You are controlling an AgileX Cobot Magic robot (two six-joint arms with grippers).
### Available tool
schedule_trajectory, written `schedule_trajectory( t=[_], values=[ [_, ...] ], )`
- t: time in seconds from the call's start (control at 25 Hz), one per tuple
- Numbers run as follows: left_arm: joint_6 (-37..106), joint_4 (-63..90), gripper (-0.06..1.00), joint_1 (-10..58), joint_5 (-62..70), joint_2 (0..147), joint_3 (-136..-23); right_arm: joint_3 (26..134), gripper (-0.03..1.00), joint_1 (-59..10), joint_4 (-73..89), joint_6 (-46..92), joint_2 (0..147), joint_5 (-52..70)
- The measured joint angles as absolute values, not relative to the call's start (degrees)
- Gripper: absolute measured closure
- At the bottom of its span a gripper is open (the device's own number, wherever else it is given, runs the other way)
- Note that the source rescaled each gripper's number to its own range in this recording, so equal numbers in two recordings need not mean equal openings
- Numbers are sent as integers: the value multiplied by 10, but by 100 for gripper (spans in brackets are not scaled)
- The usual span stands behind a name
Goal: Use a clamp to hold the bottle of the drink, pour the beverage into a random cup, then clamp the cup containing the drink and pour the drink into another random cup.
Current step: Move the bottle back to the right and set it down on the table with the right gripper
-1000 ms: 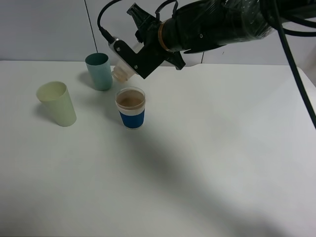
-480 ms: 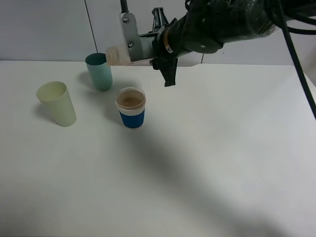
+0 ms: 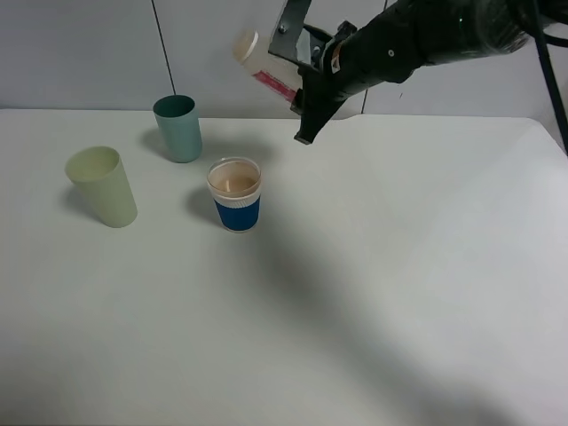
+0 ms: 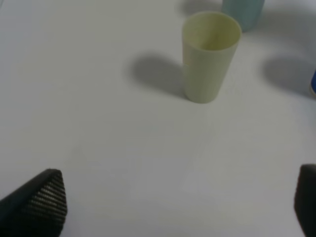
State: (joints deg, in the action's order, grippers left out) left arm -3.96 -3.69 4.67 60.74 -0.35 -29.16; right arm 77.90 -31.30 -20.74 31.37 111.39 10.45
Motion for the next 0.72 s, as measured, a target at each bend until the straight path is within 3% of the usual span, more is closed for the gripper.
schedule_trajectory(
  t=[0.72],
  values=[
    [-40, -37, 17, 47, 607, -4, -292, 779, 95, -276, 7, 309, 1114, 34]
  ],
)
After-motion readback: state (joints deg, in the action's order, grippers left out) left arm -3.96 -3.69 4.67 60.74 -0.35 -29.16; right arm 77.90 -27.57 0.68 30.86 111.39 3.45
